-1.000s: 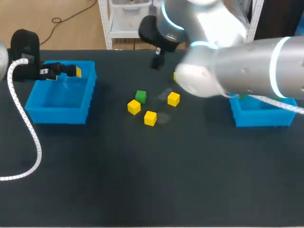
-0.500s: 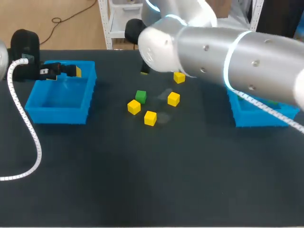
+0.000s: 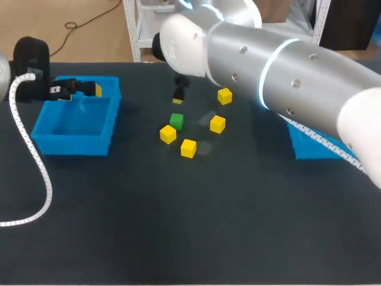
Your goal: Put the green cubes in the right bin and the yellow cubes in the left bin.
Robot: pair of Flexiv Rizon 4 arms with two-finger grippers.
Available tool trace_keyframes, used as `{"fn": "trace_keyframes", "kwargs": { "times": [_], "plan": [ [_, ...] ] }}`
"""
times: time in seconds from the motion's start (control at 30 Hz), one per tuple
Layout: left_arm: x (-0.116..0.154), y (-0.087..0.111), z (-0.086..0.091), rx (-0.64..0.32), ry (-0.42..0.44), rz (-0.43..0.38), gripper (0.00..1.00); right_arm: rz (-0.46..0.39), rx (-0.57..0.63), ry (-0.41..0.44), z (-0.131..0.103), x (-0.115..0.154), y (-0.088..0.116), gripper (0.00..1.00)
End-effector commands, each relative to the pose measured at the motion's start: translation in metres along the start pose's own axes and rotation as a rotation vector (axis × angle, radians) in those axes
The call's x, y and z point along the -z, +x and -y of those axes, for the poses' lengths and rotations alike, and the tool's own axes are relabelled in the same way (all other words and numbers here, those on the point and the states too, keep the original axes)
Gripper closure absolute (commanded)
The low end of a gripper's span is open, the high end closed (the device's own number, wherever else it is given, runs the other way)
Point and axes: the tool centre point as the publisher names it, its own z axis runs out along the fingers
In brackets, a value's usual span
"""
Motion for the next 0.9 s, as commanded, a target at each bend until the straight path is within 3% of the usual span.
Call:
{"fn": "trace_keyframes", "kwargs": {
  "times": [0.03, 0.43, 0.9],
  "plan": [
    [0.000, 0.001, -0.002, -0.002, 0.010, 0.006, 0.00, -0.011, 0.001, -0.009, -0.008, 0.009, -0.003, 0.00],
    [0.000, 0.001, -0.002, -0.002, 0.010, 0.006, 0.00, -0.024, -0.004, -0.051, -0.028, -0.014, 0.002, 0.00],
    [0.000, 0.001, -0.002, -0.002, 0.010, 0.006, 0.00, -0.013, -0.019, -0.086, -0.035, -0.029, 0.007, 0.00]
  ]
}}
